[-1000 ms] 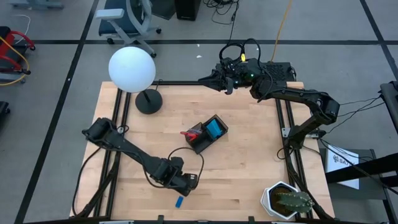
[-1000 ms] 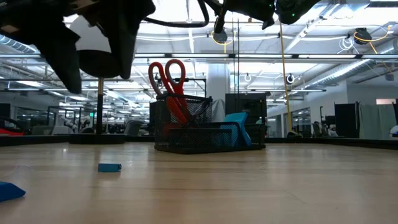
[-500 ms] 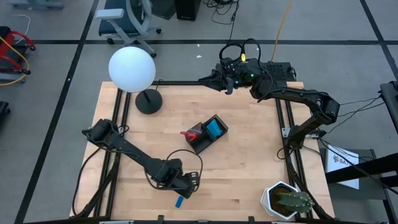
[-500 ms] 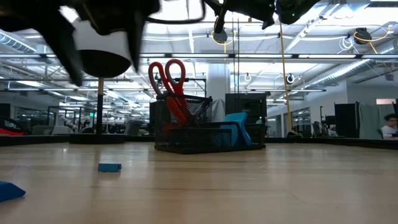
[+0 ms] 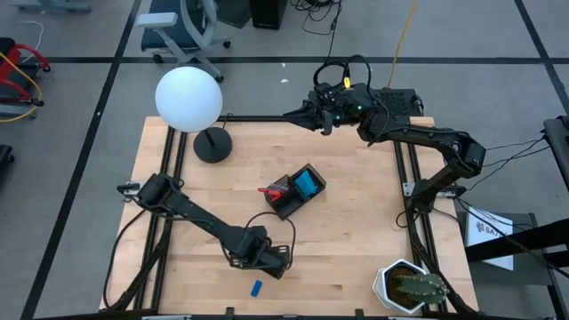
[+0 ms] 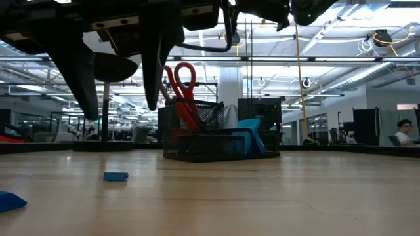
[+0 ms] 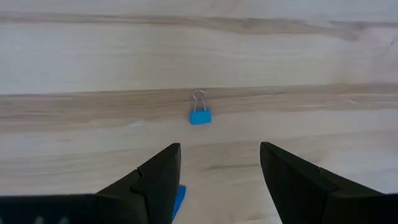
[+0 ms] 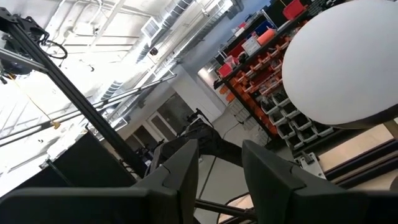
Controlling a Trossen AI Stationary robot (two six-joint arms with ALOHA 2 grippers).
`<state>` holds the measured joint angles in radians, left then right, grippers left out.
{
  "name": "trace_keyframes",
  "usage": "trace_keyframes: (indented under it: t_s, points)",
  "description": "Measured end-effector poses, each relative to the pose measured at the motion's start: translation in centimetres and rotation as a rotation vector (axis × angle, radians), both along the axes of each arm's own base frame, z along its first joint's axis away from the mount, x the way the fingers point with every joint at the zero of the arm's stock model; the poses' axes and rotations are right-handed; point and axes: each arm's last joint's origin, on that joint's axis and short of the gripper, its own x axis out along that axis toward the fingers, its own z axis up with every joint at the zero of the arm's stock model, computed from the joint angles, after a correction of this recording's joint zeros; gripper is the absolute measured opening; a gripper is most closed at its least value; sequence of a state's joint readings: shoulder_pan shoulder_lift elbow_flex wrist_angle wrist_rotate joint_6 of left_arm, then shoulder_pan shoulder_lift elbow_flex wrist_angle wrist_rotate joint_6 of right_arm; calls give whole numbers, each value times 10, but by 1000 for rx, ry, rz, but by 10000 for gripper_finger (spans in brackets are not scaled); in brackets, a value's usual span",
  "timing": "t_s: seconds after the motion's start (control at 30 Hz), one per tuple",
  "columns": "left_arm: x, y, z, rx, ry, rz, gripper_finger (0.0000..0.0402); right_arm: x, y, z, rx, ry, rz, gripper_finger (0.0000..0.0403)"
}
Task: Pick and place office supplies into organizer
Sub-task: Put the blue paper clip into the desk organizer
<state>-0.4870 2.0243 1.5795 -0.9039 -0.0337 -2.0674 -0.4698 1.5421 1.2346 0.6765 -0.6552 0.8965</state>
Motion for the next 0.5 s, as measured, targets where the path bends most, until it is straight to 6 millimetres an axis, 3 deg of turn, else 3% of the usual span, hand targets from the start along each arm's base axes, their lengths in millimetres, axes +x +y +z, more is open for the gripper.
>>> trace_keyframes:
  t_s: [0.5]
  points:
    - [-1, 4, -12, -28, 35, -4, 225, 0, 0, 0, 0, 1, 0, 116]
